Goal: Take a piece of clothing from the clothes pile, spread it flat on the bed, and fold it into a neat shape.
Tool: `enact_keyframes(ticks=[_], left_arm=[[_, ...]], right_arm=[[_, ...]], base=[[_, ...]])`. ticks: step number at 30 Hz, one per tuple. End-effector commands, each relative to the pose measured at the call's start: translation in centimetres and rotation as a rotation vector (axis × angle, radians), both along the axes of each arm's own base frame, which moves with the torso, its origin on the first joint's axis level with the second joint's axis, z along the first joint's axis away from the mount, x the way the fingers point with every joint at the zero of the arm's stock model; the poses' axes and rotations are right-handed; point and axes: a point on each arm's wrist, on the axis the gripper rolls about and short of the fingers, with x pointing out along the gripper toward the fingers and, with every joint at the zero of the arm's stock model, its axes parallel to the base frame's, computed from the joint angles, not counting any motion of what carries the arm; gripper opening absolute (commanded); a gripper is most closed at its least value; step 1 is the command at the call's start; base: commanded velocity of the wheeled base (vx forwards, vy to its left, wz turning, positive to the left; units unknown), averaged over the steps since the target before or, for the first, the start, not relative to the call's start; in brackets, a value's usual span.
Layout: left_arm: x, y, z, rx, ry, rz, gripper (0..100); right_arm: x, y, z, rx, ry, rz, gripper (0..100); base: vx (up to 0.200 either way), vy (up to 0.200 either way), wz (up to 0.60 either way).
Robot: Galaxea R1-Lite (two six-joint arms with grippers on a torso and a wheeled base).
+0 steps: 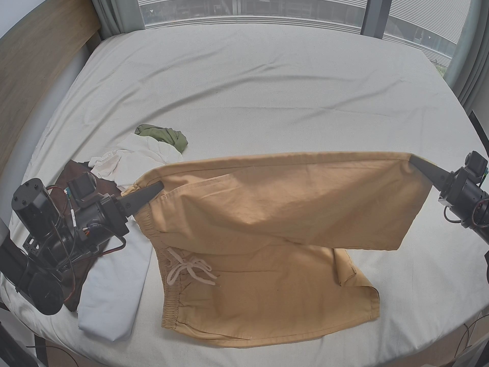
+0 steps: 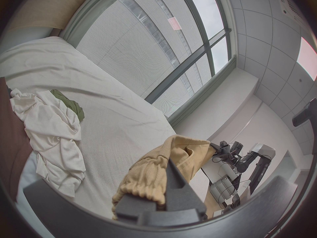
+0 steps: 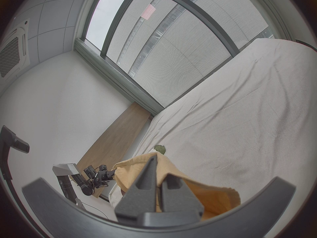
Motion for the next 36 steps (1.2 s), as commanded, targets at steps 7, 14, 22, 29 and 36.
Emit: enact_keyframes(ticks=[7, 14, 22, 29, 36], left_arm=[[-0.1, 0.0, 0.0, 0.0, -0.001, 0.0, 0], [-0.1, -0.1, 0.1, -0.001, -0.004, -0.003, 0], [-0.1, -0.1, 0.0, 0.002, -0.005, -0.001, 0], [0.6, -0.1, -0.4, 0.006, 0.008, 0.019, 0], [2.3, -0.6, -1.6, 0.019, 0.024, 0.053, 0]], right_arm=[[0.1, 0.0, 0.0, 0.001, 0.0, -0.002, 0], [0.2, 0.0, -0.3, 0.0, 0.011, 0.0, 0], [1.1, 0.2, -1.2, -0.005, 0.051, -0.001, 0], [2.8, 0.2, -1.6, -0.002, 0.054, -0.007, 0], [4.6, 0.3, -1.5, -0.001, 0.044, -0.01, 0]], base=[[0.0, 0.0, 0.0], [0.0, 0.0, 0.0], [0.0, 0.0, 0.0], [0.0, 0.0, 0.0], [0.0, 0.0, 0.0]])
